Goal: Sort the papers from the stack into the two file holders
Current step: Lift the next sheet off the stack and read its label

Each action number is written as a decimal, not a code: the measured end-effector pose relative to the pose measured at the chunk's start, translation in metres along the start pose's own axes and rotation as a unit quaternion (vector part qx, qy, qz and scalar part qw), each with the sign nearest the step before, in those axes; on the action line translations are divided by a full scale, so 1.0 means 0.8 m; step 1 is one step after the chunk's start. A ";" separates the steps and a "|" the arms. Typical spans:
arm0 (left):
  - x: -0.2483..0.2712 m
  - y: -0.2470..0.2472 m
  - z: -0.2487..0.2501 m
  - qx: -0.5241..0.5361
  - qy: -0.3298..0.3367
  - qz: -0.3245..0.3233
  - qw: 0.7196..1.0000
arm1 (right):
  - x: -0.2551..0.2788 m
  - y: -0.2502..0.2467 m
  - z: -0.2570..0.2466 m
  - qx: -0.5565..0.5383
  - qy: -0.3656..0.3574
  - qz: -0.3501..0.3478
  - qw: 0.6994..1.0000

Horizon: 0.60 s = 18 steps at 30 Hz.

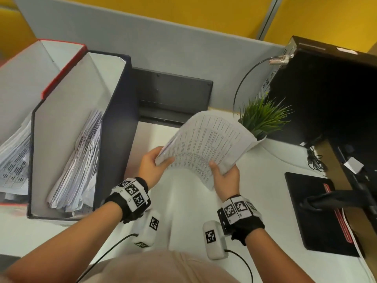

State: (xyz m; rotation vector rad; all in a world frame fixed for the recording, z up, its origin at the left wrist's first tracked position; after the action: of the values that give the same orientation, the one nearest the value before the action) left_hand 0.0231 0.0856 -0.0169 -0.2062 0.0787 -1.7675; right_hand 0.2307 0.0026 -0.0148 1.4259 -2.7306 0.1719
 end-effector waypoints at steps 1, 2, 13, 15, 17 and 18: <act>0.000 -0.003 -0.004 0.003 -0.004 0.007 1.000 | 0.000 0.002 0.002 0.007 0.003 -0.002 1.000; -0.001 -0.007 -0.005 0.009 -0.005 0.015 1.000 | -0.001 0.003 0.000 0.014 0.001 -0.003 1.000; 0.003 -0.083 0.089 -0.088 -0.009 -0.003 0.996 | -0.001 0.016 -0.034 -0.004 -0.069 -0.108 0.992; 0.008 -0.116 0.112 -0.098 -0.019 0.002 0.995 | 0.002 0.007 -0.023 0.000 -0.053 -0.119 0.991; 0.013 -0.157 0.129 -0.097 -0.033 0.034 0.994 | 0.005 -0.007 -0.010 0.014 -0.040 -0.114 0.993; 0.016 -0.178 0.135 -0.092 -0.042 0.056 0.993 | 0.007 -0.017 -0.003 0.019 -0.035 -0.108 0.993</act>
State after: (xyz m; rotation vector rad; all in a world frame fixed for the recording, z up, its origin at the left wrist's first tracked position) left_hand -0.0971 0.1089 0.1142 -0.4025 0.1884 -1.6375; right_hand 0.2387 -0.0092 -0.0109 1.7548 -2.6142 0.1678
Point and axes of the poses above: each hand's wrist, its own x-axis away from the middle knuckle, its own y-axis out of the palm, z = x × y, the point moved 9 cm from there along -x, towards the middle knuckle, and after that the axes turned 2 degrees about -x, right-handed, at the moved point
